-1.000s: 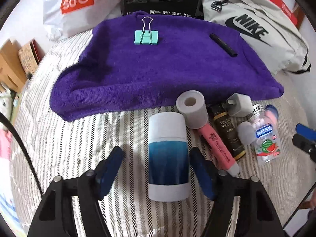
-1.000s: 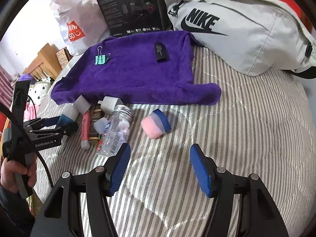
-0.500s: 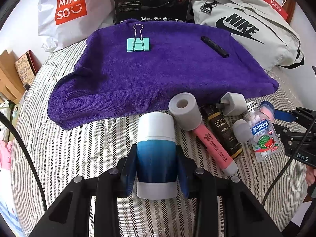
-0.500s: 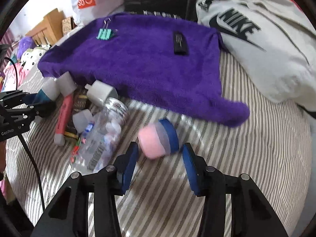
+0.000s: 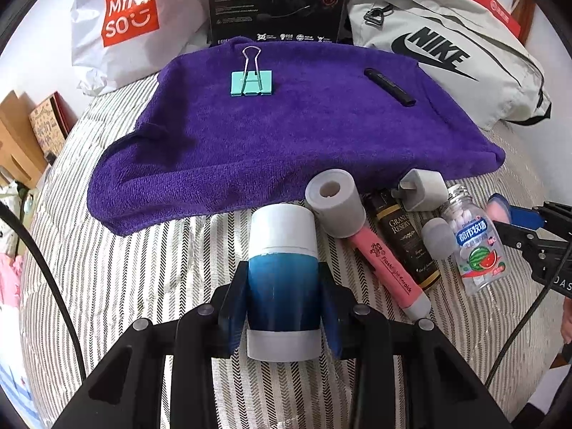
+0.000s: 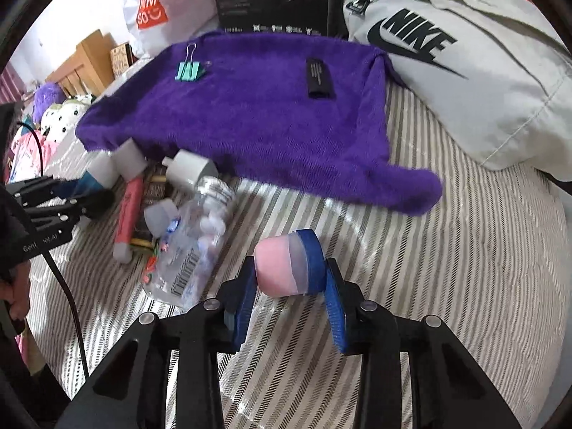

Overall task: Organize rigid objects
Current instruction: 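Carry the cylinder with the left tool while the right tool sets the jar on the towel, then lower the white-and-blue cylinder onto the towel and open the left tool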

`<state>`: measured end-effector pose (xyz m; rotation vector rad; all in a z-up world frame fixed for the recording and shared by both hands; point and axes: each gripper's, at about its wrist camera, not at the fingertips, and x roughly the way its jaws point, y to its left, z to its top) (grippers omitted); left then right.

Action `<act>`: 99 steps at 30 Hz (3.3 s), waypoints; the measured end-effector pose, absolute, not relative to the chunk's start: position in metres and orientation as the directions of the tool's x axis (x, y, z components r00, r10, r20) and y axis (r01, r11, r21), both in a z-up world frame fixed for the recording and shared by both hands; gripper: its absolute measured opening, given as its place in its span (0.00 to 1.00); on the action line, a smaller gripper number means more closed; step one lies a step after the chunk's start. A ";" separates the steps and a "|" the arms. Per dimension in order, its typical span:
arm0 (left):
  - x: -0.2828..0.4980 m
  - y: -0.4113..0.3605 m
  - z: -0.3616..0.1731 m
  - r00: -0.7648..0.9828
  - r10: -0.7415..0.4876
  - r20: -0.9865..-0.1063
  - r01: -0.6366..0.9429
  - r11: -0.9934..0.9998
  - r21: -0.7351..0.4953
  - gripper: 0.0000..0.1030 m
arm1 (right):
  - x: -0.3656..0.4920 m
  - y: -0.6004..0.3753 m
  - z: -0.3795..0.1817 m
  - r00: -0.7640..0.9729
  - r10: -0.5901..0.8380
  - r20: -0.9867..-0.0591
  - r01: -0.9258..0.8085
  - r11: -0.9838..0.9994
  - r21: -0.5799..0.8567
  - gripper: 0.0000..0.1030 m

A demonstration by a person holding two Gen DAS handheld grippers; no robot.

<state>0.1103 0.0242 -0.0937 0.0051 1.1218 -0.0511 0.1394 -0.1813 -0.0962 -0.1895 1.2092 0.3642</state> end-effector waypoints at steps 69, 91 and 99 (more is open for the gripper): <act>0.258 0.083 -0.086 0.410 -0.064 -0.910 -0.074 0.992 -0.103 0.33 | 0.254 -0.155 -0.089 0.320 0.203 -0.925 -0.371 0.926 0.075 0.55; 0.234 0.060 -0.093 0.390 0.010 -0.921 -0.022 1.000 0.002 0.60 | 0.161 -0.218 -0.038 0.375 0.220 -0.900 -0.196 0.968 0.155 0.65; 0.172 0.055 -0.039 0.479 -0.044 -0.877 -0.009 0.998 -0.055 0.61 | 0.136 -0.216 -0.024 0.395 0.218 -0.893 -0.204 0.968 0.146 0.65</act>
